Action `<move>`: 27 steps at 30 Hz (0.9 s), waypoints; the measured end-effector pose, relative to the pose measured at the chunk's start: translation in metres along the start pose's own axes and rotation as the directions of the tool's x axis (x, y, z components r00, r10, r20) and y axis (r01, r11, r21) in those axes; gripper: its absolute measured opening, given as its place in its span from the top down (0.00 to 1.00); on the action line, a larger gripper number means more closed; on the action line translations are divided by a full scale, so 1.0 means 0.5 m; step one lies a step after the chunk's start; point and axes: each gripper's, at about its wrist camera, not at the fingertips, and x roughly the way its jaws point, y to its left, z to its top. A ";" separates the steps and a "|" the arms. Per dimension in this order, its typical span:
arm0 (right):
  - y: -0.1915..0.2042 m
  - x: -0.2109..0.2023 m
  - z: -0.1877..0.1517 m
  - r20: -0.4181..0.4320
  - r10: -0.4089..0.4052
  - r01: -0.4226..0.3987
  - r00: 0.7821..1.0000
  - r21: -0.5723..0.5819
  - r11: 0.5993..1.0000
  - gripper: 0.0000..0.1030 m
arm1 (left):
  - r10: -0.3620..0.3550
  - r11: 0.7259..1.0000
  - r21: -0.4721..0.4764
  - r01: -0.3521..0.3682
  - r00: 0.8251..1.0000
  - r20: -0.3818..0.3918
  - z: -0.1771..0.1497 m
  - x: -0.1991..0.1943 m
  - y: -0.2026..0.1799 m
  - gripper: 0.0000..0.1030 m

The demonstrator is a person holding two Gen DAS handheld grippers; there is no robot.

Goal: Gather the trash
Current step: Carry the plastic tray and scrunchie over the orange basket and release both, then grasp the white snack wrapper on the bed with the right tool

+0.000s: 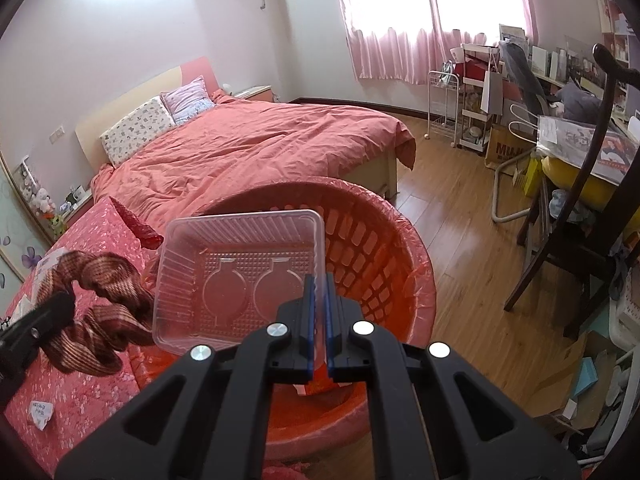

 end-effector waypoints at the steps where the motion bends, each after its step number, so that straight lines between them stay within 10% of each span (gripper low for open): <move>1: -0.002 0.003 0.001 -0.003 0.002 -0.002 1.000 0.004 1.000 0.94 | -0.001 1.000 0.001 0.001 1.000 -0.005 0.000 0.003 0.000 0.88; 13: -0.006 0.004 0.001 -0.003 0.030 -0.030 1.000 0.014 0.999 0.68 | 0.010 1.000 0.013 -0.010 1.000 -0.021 -0.006 0.011 0.008 0.65; 27: 0.057 -0.058 -0.025 0.010 0.072 -0.071 0.997 -0.076 0.995 0.59 | 0.154 0.988 -0.029 -0.152 0.987 0.048 -0.024 -0.093 0.122 0.63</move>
